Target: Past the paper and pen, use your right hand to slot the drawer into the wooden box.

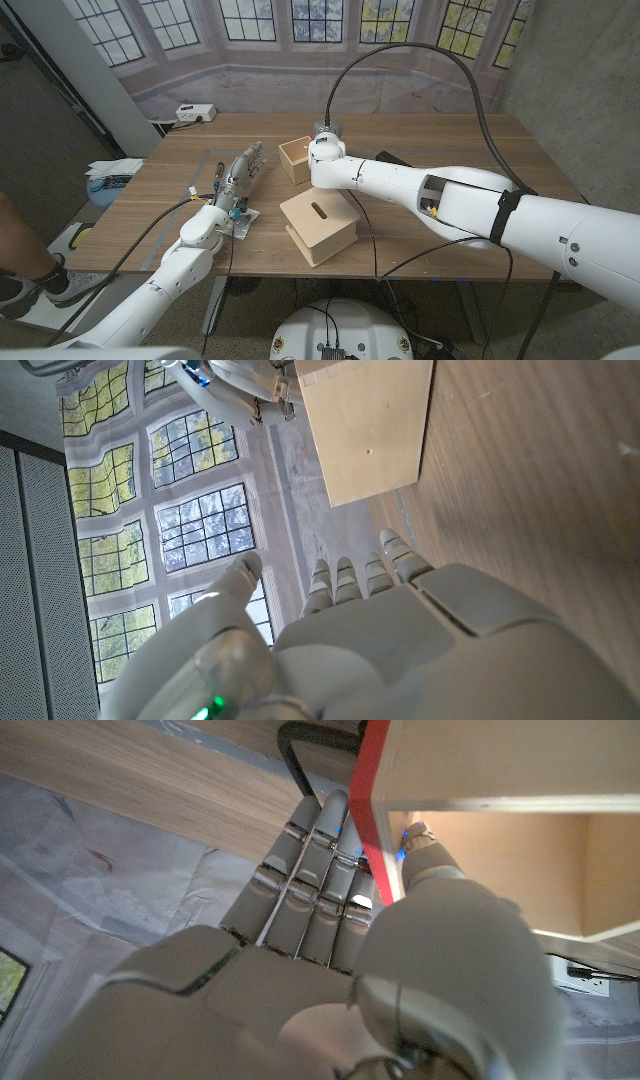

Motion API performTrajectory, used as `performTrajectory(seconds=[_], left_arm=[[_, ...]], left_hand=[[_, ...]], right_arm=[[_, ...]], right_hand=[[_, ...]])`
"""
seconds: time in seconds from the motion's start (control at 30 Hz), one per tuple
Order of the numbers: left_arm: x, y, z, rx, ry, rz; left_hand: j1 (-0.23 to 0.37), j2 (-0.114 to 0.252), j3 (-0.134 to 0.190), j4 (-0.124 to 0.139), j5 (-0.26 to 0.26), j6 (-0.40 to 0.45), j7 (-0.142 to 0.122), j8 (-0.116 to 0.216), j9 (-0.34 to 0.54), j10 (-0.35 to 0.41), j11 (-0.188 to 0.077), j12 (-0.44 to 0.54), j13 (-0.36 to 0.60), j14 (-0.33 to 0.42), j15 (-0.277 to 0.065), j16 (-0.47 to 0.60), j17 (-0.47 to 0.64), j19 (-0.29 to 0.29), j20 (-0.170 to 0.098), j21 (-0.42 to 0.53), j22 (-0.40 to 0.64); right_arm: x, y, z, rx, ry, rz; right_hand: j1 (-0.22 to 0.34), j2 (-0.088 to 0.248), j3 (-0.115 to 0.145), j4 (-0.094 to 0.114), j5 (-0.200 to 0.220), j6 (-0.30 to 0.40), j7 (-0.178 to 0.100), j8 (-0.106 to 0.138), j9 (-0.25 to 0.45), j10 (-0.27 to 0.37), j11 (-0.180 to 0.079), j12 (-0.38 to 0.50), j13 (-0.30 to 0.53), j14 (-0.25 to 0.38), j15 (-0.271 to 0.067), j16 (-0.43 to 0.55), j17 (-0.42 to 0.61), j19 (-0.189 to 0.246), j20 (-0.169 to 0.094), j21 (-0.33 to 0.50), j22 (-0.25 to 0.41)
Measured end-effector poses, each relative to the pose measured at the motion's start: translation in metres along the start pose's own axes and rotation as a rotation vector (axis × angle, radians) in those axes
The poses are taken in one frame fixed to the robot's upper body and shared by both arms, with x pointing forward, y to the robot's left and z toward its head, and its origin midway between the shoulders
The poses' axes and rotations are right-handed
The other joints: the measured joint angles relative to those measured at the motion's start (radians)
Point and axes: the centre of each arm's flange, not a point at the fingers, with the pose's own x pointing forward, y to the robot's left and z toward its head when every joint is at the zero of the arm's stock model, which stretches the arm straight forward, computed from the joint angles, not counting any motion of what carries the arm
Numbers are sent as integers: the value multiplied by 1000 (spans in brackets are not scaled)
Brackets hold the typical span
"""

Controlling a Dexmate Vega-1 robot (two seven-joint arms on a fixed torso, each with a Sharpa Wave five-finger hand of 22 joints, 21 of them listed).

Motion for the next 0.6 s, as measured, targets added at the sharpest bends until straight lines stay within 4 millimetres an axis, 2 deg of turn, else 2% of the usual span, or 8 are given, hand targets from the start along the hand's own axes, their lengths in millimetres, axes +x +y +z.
performTrajectory(seconds=[0.6], left_arm=[[2,-3,2,4,-1,-5]], left_hand=[[4,4,-4,-4,0,0,0,0,0,4,4,0,0,3,3,0,0,5,6,0,0]], right_arm=[[-9,-9,-6,7,-23,-48]], right_hand=[[7,-7,0,0,-4,26,-4,-1,-1,30,-9,-5,-31,22,-11,0,-9,5,-5,0,4]])
